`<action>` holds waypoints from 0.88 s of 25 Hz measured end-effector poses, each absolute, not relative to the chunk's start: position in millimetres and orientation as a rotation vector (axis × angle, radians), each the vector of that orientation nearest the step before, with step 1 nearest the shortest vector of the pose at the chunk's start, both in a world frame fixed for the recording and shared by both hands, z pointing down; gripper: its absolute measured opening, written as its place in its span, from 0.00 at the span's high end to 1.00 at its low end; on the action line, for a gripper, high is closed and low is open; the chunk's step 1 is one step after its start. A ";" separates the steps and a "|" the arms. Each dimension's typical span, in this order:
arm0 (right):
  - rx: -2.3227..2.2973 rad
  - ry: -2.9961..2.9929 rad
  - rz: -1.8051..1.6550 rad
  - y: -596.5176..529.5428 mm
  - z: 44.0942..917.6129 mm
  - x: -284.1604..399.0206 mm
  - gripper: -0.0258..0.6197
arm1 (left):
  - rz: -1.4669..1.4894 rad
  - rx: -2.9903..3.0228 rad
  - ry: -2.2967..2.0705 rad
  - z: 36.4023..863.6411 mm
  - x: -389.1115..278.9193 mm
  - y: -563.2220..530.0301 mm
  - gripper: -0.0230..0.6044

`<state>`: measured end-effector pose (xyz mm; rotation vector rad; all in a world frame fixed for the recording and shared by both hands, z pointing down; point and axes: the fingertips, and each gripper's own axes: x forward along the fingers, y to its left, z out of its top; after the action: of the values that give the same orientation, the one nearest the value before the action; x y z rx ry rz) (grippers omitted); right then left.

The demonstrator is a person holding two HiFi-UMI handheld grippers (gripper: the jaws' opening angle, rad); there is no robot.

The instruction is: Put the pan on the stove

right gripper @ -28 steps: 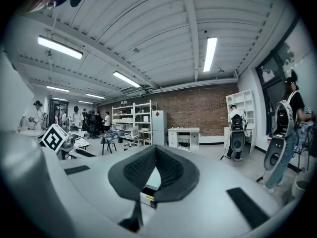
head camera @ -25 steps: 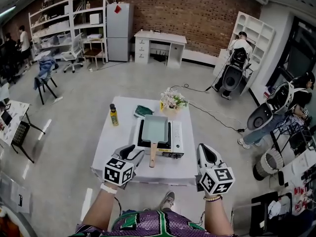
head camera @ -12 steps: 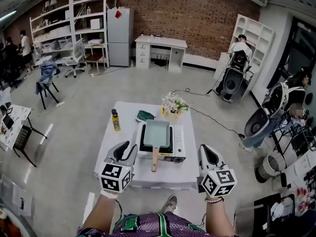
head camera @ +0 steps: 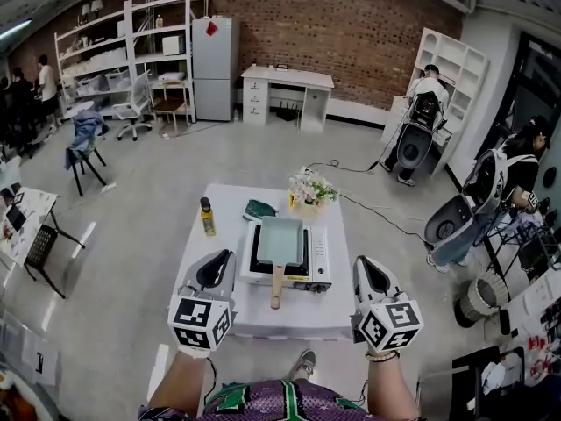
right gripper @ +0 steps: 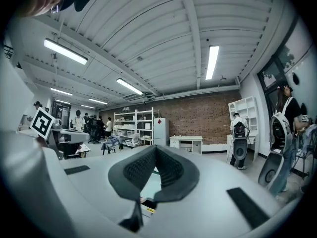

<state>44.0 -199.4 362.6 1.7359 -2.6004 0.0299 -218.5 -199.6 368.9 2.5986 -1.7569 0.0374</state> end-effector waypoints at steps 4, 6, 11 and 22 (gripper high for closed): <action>1.729 -2.605 0.025 -199.6 360.6 38.2 0.96 | 0.031 2.597 -1.752 367.4 -221.6 -199.0 0.93; 1.725 -2.607 0.022 -200.2 360.4 37.3 0.96 | 0.026 2.596 -1.741 368.1 -220.2 -199.2 0.93; 1.734 -2.599 0.008 -202.3 359.2 38.4 0.96 | 0.026 2.595 -1.734 369.0 -217.3 -200.9 0.93; 1.753 -2.583 0.006 -200.4 362.7 40.9 0.96 | 0.041 2.594 -1.744 373.0 -214.8 -199.0 0.93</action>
<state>40.9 -200.4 362.7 1.7527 -2.5830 0.0061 -214.8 -199.0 373.0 2.5937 -1.7438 0.0406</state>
